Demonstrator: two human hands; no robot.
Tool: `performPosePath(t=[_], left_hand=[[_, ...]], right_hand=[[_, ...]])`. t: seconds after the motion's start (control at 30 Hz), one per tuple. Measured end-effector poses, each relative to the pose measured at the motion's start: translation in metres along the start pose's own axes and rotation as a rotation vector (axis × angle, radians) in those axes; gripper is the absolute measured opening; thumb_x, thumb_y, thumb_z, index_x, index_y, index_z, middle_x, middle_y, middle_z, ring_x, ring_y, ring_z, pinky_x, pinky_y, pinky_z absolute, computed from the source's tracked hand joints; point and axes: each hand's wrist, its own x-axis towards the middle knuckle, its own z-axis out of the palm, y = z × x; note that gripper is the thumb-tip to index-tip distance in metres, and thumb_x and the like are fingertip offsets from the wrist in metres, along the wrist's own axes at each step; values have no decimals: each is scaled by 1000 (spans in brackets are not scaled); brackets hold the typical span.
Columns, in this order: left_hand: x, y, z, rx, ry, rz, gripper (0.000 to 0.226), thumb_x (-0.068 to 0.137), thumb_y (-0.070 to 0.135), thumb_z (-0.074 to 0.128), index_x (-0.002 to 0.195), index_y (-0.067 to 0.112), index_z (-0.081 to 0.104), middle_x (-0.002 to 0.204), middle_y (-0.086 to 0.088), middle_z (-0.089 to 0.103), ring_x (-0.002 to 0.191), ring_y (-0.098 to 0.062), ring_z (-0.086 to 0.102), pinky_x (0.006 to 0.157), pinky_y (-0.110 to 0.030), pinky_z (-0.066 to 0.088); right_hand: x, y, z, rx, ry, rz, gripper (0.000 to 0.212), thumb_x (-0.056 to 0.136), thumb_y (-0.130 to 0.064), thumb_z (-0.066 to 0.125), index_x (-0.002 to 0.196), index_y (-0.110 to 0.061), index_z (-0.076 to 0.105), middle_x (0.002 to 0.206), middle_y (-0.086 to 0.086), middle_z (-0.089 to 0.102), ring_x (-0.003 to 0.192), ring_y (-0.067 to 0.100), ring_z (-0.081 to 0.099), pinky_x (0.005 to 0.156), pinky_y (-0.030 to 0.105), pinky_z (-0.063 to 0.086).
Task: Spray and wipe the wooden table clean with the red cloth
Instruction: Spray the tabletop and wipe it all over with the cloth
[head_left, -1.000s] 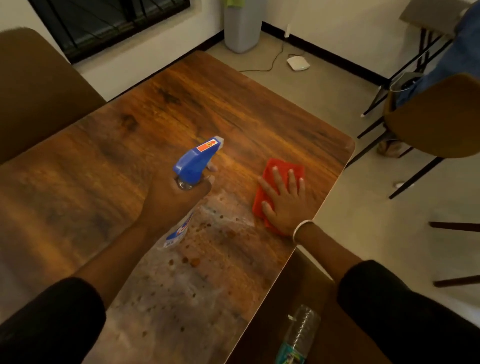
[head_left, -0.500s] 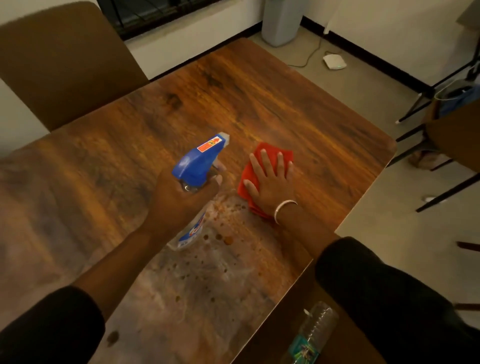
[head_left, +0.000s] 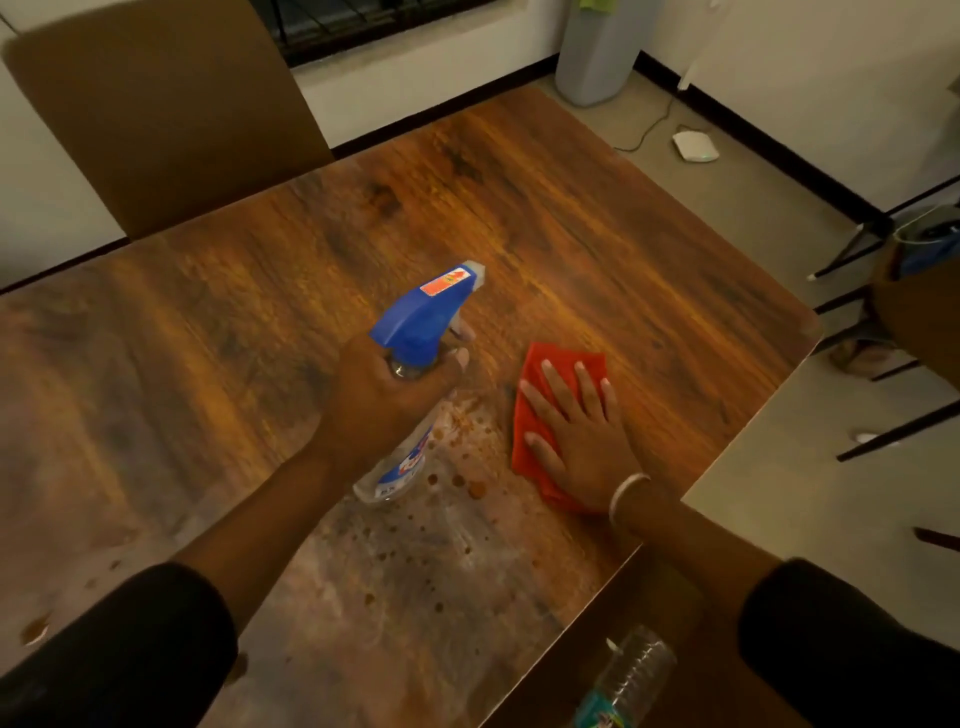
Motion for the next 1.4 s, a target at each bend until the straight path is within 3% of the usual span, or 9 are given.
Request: performPosePath(t=[0.17, 0.3, 0.4, 0.53, 0.7, 0.8, 0.9, 1.13, 1.4], left_hand=[[-3, 0, 14, 33, 8, -80, 24, 89, 18, 71, 98, -3, 65, 73, -27, 63, 68, -46, 62, 66, -55, 54], [-7, 4, 12, 12, -14, -98, 28, 87, 14, 69, 95, -11, 60, 74, -33, 60, 70, -51, 59, 66, -58, 52], [-15, 4, -4, 44, -36, -122, 25, 86, 18, 68, 94, -5, 64, 74, -23, 65, 72, -41, 65, 75, -56, 54], [-43, 1, -41, 170, -121, -191, 25, 78, 29, 70, 89, 7, 63, 79, -28, 62, 69, -28, 63, 70, -50, 53], [-97, 3, -98, 322, -423, -269, 13, 74, 26, 72, 85, 30, 69, 68, 18, 65, 61, 8, 56, 63, -17, 46], [-126, -2, -120, 469, -606, -238, 21, 79, 12, 76, 92, 27, 70, 73, 11, 67, 66, 0, 62, 67, -29, 52], [-150, -3, -132, 516, -604, -225, 18, 79, 19, 75, 97, 22, 72, 81, 2, 73, 77, -16, 70, 74, -40, 55], [-181, 5, -145, 510, -569, -302, 30, 69, 46, 65, 89, 25, 73, 71, 3, 73, 64, -10, 71, 66, -33, 57], [-205, 1, -169, 553, -572, -276, 19, 74, 31, 76, 92, 27, 71, 76, 4, 72, 71, -14, 69, 69, -37, 55]], right_hand=[[106, -36, -19, 42, 10, 136, 66, 107, -60, 23, 168, -39, 12, 178, -1, -1, 162, 41, -6, 127, 64, -2], [68, -29, -11, 7, 14, -67, 63, 107, -53, 21, 168, -36, 20, 178, 0, 10, 163, 39, 4, 128, 65, 6], [-1, -9, 4, 13, 17, -158, 59, 109, -48, 24, 167, -38, 22, 177, -5, 11, 164, 33, 7, 130, 60, 6], [-34, 14, 5, 85, 43, 63, 58, 109, -49, 19, 166, -40, 21, 177, -8, 7, 164, 27, -3, 130, 59, 4], [-22, 4, 0, 133, 91, 190, 52, 114, -39, 31, 166, -36, 29, 176, -6, 14, 164, 28, 2, 130, 57, 5], [-26, -4, -4, 215, 116, 221, 55, 112, -43, 23, 163, -30, 38, 175, -3, 23, 164, 26, 7, 131, 53, 4], [-33, -26, -8, 333, 146, 274, 64, 108, -49, 17, 160, -22, 45, 172, -2, 32, 163, 24, 13, 132, 49, 4], [-73, -99, 19, 387, 181, 198, 59, 109, -45, 21, 156, -25, 50, 169, -2, 36, 163, 25, 15, 131, 51, 4], [-89, -140, 16, 460, 216, 285, 55, 111, -42, 26, 158, -23, 47, 171, -2, 33, 164, 24, 12, 132, 51, 0]])
